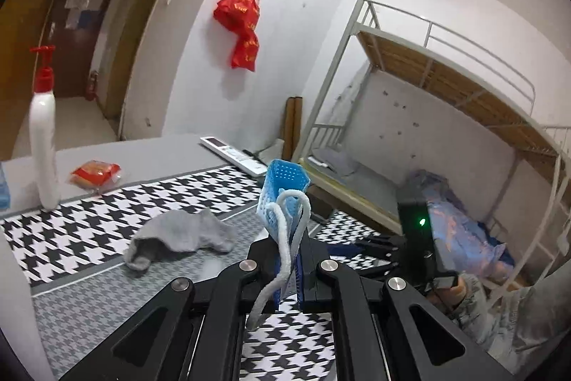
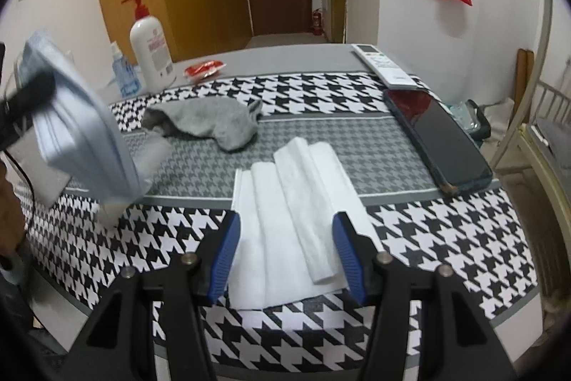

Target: Organize soft objects

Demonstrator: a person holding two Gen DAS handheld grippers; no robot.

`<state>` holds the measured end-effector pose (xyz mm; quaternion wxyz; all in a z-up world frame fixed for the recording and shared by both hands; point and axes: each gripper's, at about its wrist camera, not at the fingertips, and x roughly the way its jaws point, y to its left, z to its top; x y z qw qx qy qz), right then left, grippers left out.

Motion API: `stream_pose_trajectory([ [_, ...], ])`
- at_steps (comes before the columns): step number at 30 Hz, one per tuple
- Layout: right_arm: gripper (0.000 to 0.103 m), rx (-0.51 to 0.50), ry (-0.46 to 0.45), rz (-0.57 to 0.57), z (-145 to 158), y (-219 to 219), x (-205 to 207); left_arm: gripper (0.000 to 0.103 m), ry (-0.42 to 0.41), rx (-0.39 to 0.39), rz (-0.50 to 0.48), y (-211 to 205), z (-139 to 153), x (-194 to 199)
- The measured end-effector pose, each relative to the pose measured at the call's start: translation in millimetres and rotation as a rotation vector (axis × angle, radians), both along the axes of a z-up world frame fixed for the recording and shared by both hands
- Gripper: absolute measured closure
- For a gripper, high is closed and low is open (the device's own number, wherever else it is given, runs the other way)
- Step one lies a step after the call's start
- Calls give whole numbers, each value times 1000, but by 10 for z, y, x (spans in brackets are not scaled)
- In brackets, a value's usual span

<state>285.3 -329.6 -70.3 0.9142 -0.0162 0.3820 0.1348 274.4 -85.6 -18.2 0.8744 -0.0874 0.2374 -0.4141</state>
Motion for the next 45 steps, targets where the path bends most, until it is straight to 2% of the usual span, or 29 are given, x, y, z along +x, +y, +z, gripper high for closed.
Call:
stream_pose_trajectory([
  [6,45,-32,26,1,-21,25,101,97,38,32,51,19,-63,52],
  [14,45,-85,74,0,-122,84,201,97,30,106,104,-20,-128,90],
  [21,46,-123,71,-1,-133,132,197,97,39,103,137,63,-157,121],
  [22,48,-123,71,1,-130,135,189,97,40,100,140,77,-162,120],
  [23,58,-124,71,6,-120,145,175,97,43,96,140,88,-164,109],
  [24,73,-129,73,2,-110,151,167,97,48,93,140,96,-175,124],
  [26,86,-124,80,5,-99,143,160,97,55,97,150,106,-193,125],
  [27,90,-113,83,6,-97,129,159,97,53,102,153,106,-193,120],
  [31,95,-61,76,5,-84,89,148,97,34,96,145,97,-157,65],
  [38,96,113,-39,-28,184,52,-40,97,-27,94,168,94,-64,-55],
  [45,96,135,-93,-38,351,150,-146,97,-102,105,180,44,34,-189],
])
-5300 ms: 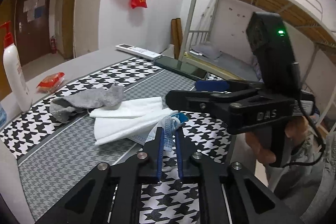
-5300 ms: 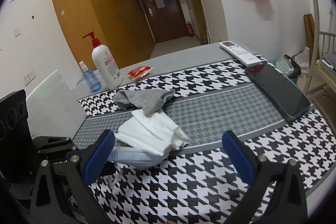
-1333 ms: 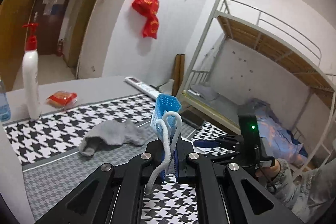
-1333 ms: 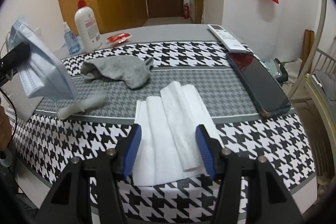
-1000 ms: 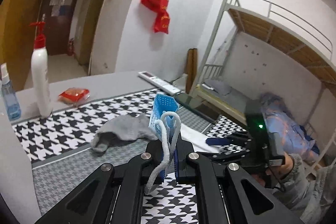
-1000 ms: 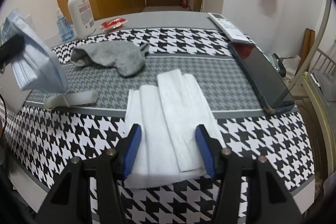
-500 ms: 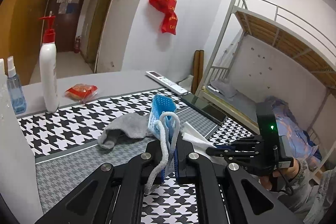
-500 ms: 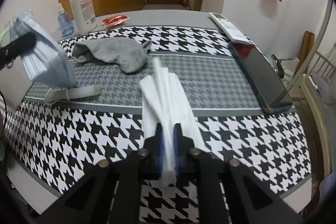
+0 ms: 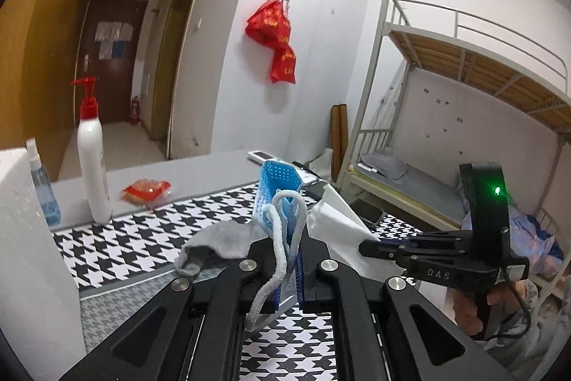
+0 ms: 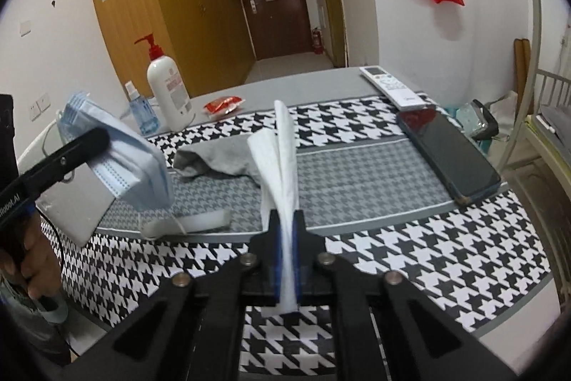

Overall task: Organize soft objects
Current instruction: 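Carry the blue mask with the left gripper while the right gripper carries the towel toward the box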

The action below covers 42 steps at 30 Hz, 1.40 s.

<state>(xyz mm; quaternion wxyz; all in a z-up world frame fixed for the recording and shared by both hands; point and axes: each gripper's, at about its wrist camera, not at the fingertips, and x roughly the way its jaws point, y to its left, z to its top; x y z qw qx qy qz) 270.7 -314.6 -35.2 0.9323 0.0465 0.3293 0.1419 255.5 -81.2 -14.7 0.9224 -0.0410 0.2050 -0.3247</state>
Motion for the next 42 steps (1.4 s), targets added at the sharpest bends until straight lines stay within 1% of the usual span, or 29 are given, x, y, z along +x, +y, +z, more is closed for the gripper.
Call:
stream_pose_trajectory([
  [4,96,20,-34,-23,99,53,-77,97,0,3,16,19,37,-12],
  [7,96,17,-56,-36,151,115,-132,97,11,27,40,31,69,-27],
  [12,96,4,-88,-35,235,204,-228,97,-26,54,48,61,111,-161],
  [15,96,9,-95,-30,268,235,-271,97,-9,80,73,77,143,-203],
  [21,96,13,-117,-14,351,286,-328,97,-15,74,91,182,200,-271],
  [25,96,13,-137,-3,420,324,-371,97,-34,76,104,220,259,-300],
  [27,96,21,-145,3,450,333,-387,97,-39,75,105,229,299,-319],
  [31,96,20,-157,10,499,376,-406,97,-50,49,96,276,388,-373],
  [36,96,16,-193,33,619,438,-452,97,-80,51,106,318,485,-407],
  [42,96,19,-219,65,695,533,-484,97,-93,41,114,388,580,-437],
])
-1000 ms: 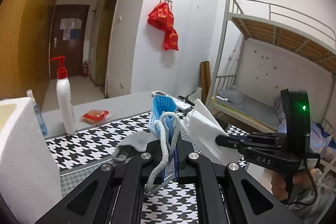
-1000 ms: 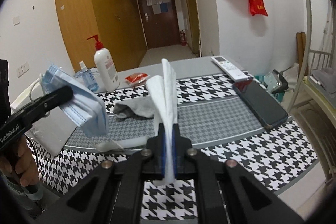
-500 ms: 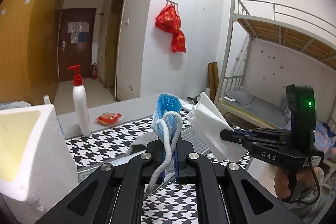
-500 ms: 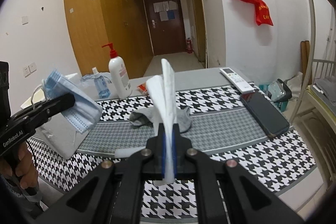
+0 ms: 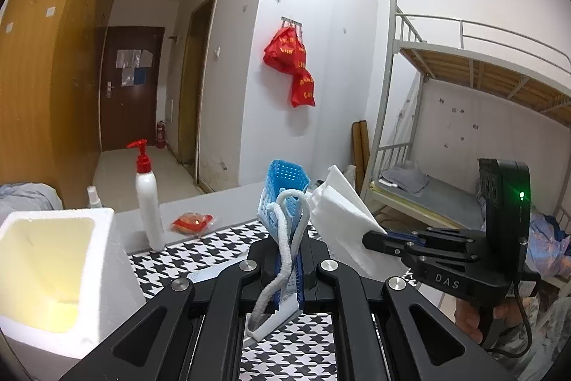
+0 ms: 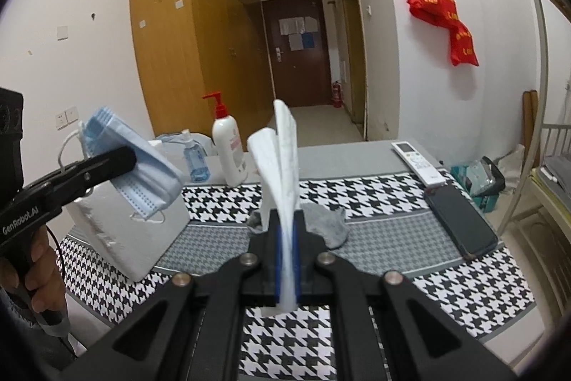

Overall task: Organize soft objects
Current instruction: 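Carry the blue mask with the left gripper while the right gripper carries the towel toward the box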

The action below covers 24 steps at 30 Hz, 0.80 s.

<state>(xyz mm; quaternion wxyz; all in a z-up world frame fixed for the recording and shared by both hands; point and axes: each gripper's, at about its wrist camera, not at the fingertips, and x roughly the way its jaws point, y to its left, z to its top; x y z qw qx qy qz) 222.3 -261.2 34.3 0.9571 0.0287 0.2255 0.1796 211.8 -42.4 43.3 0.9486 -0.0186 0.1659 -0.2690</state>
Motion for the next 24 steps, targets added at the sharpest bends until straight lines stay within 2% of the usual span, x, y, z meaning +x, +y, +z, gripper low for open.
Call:
stream_pose_trajectory([
  [24,96,25,-81,103,248,306,7,97,-79,25,122,394,283,-210],
])
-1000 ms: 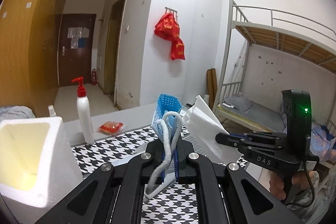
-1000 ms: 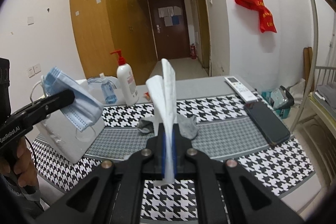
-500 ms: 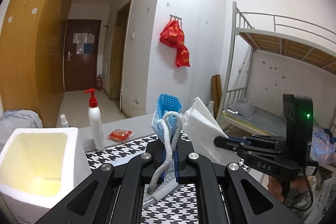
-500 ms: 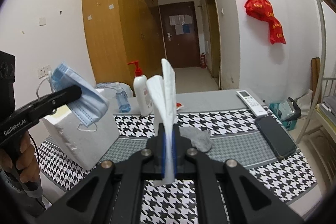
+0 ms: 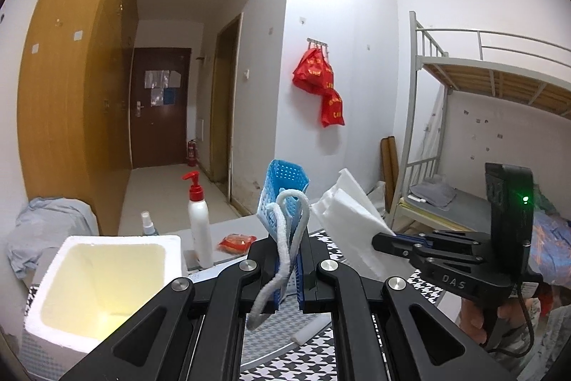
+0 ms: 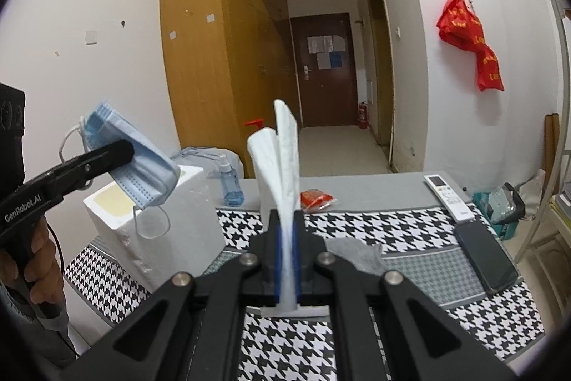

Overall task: Organize soft objects
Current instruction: 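Carry the blue mask with the left gripper while the right gripper carries the towel toward the box, then open the left gripper over the foam box while the right gripper holds the towel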

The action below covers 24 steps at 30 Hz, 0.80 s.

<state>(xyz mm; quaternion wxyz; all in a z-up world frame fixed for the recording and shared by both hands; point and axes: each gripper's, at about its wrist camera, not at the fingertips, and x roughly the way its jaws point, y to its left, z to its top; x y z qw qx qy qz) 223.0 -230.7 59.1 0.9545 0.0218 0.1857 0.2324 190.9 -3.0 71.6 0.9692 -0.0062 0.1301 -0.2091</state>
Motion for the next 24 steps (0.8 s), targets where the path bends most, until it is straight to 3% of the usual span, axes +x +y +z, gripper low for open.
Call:
stream_pose_trajectory([
  [24,96,4,-8,173,98,697,128,97,-45,-17,168,683,154,-90],
])
